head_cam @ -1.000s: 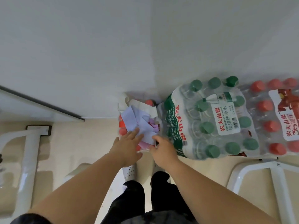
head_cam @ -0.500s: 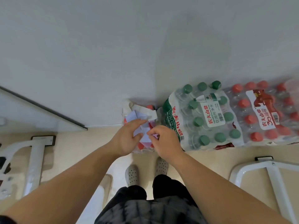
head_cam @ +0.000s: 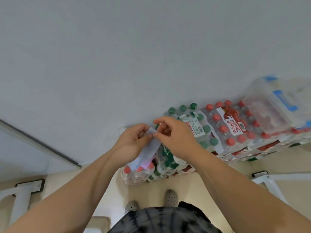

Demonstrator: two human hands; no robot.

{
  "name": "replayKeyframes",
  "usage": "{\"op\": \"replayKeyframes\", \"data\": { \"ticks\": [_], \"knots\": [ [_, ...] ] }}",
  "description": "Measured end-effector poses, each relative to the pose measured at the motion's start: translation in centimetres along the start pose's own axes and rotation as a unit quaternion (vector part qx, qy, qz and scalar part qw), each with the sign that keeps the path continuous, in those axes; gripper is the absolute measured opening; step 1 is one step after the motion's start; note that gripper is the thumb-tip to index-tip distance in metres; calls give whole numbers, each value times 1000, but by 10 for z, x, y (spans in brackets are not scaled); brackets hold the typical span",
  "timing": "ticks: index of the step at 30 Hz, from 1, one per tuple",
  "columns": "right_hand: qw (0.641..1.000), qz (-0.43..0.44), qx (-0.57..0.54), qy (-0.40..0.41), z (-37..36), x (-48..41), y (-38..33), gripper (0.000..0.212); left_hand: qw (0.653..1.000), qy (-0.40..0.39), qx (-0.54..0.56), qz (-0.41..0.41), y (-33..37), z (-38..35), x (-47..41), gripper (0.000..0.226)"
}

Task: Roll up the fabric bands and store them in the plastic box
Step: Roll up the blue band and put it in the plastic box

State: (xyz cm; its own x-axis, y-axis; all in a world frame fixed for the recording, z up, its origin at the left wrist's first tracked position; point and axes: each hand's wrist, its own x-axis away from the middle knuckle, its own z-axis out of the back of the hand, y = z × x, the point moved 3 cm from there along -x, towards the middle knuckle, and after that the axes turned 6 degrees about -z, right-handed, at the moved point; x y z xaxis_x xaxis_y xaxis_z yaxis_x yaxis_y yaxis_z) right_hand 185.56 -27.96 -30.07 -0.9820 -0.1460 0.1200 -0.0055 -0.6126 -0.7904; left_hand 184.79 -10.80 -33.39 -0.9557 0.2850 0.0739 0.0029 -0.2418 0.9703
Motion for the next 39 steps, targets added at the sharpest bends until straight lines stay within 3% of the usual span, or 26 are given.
{"op": "replayKeyframes", "data": {
  "ticks": [3, 7, 10, 13, 17, 21, 24, 29, 31, 34, 39],
  "knots": [
    [998, -34, -41, -14, 32, -3, 1, 6, 999, 19, 28, -19, 24, -18, -11, 19],
    [995, -34, -94, -32, 65, -4, 15, 15, 995, 12, 96, -20, 40, -50, -19, 14],
    [995, -30, -88, -19, 90, -9, 33, 13, 988, -61, 140, 23, 40, -80, -19, 17],
    [997, -43, -64, -21, 119, -21, 58, 13, 988, -48, 129, 71, 38, -110, -24, 19],
    [989, -88, -67, -94, 154, -42, 90, 7, 968, -60, 196, 147, 42, -152, -33, 21],
    [971, -88, -131, -179, 172, -70, 113, 7, 944, -57, 281, 162, 43, -183, -48, 29],
    [967, -83, -127, -203, 163, -93, 127, 10, 955, 33, 235, 177, 32, -193, -61, 26],
    [977, -50, -17, -205, 135, -123, 149, 12, 958, 175, 89, 210, 9, -189, -74, 12],
    [977, -50, -13, -208, 126, -133, 154, 2, 957, 197, 31, 212, 5, -186, -81, 11],
    [981, -39, -6, -192, 119, -150, 152, 10, 951, 210, -69, 215, 0, -182, -96, 13],
    [981, -58, -5, -183, 108, -173, 145, 4, 938, 191, -197, 212, -2, -172, -125, 16]
  ]
}}
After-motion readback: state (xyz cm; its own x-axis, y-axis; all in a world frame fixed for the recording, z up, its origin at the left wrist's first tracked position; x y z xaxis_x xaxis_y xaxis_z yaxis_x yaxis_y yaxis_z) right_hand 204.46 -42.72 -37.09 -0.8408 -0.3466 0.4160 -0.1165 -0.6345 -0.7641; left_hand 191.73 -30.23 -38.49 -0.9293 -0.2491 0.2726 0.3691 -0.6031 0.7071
